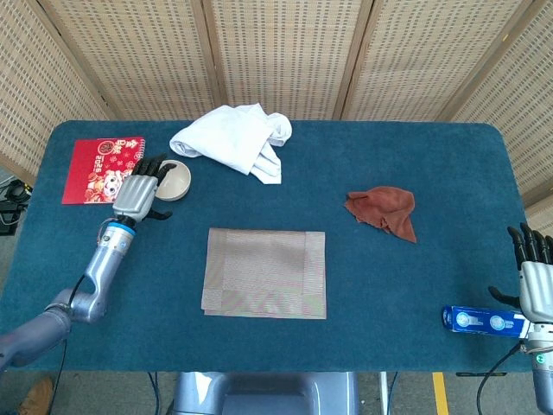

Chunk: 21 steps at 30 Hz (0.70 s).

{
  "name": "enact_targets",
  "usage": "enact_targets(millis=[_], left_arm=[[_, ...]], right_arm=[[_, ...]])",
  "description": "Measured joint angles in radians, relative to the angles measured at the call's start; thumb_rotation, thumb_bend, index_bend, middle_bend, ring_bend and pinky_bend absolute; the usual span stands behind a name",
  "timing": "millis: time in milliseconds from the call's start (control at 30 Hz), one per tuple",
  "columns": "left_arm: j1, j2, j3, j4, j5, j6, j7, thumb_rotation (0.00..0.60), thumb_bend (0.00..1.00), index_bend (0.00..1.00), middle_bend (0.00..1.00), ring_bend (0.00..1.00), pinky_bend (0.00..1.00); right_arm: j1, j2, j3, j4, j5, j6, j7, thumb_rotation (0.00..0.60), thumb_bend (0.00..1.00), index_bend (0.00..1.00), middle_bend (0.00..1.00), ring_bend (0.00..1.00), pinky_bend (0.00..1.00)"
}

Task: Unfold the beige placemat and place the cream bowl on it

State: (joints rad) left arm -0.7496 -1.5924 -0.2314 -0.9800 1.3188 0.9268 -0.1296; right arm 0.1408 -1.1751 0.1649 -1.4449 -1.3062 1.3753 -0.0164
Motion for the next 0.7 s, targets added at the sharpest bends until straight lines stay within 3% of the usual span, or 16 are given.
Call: enact_targets(millis=[100, 300, 500, 700], left_arm=[[0.031, 0.079, 0.037, -0.146, 0.071, 0.065, -0.020, 0.600, 0.16, 0.45, 0.00, 0.00, 0.00], [0.076, 0.197, 0.137, -0.389, 0.186, 0.113, -0.023, 0.600, 0.25, 0.53, 0.00, 0.00, 0.00], [0.080, 0.212, 0.232, -0.473, 0.259, 0.069, 0.022, 0.600, 0.33, 0.55, 0.00, 0.00, 0.00], [0.072, 0.178, 0.263, -0.474, 0.270, 0.025, 0.076, 0.600, 0.33, 0.55, 0.00, 0.00, 0.00]], right_arm=[[-0.001, 0.003, -0.001, -0.003, -0.005, 0.003, 0.005, 0.600, 0.00, 0.00, 0.00, 0.00, 0.00], [-0.003, 0.009, -0.003, -0.008, -0.012, 0.008, 0.011, 0.600, 0.00, 0.00, 0.00, 0.00, 0.00], [-0.004, 0.008, -0.002, -0.003, -0.005, 0.005, 0.012, 0.600, 0.00, 0.00, 0.00, 0.00, 0.00], [-0.003, 0.006, 0.000, 0.006, 0.006, -0.002, 0.011, 0.600, 0.00, 0.00, 0.00, 0.00, 0.00]])
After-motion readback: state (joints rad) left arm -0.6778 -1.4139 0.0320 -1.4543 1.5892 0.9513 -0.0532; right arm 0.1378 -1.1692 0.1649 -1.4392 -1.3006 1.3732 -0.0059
